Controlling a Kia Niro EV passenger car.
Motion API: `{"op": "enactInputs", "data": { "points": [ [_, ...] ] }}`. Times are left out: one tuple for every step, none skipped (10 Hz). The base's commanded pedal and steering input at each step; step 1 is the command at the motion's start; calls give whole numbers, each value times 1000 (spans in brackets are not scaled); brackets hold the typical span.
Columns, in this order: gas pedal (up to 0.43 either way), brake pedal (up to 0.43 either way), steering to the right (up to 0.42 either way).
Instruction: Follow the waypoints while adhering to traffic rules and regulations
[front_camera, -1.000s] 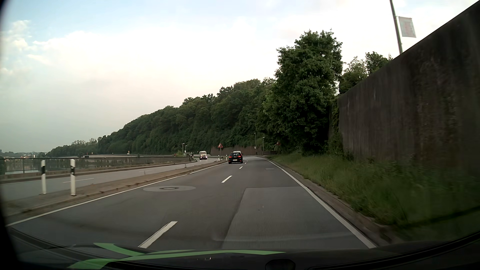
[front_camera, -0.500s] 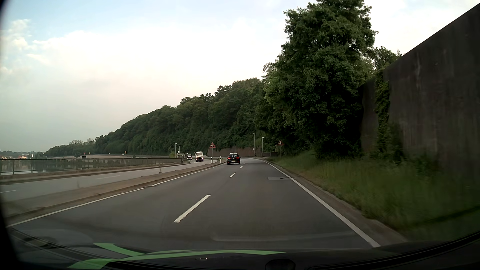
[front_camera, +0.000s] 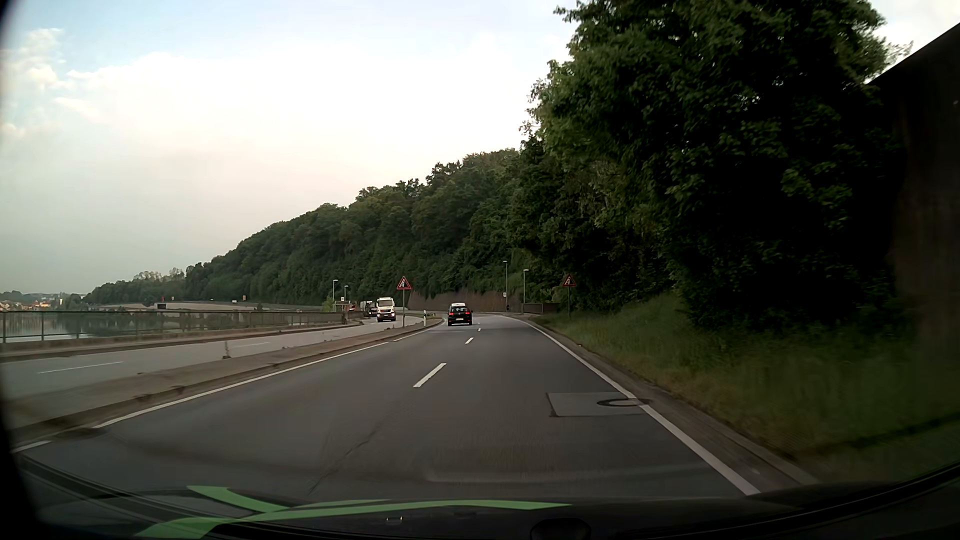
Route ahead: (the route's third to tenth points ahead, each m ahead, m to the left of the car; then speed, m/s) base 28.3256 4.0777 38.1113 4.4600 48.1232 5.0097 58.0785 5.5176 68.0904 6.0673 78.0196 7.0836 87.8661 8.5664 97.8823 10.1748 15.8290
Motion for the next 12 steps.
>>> {"op": "enactInputs", "data": {
  "points": [
    [87, 0, -3],
    [87, 0, -6],
    [87, 0, -7],
    [87, 0, -6],
    [87, 0, -6],
    [87, 0, -5],
    [87, 0, -5],
    [87, 0, -5],
    [87, 0, -5],
    [87, 0, -5],
    [87, 0, -5],
    [87, 0, -6]
  ]
}}
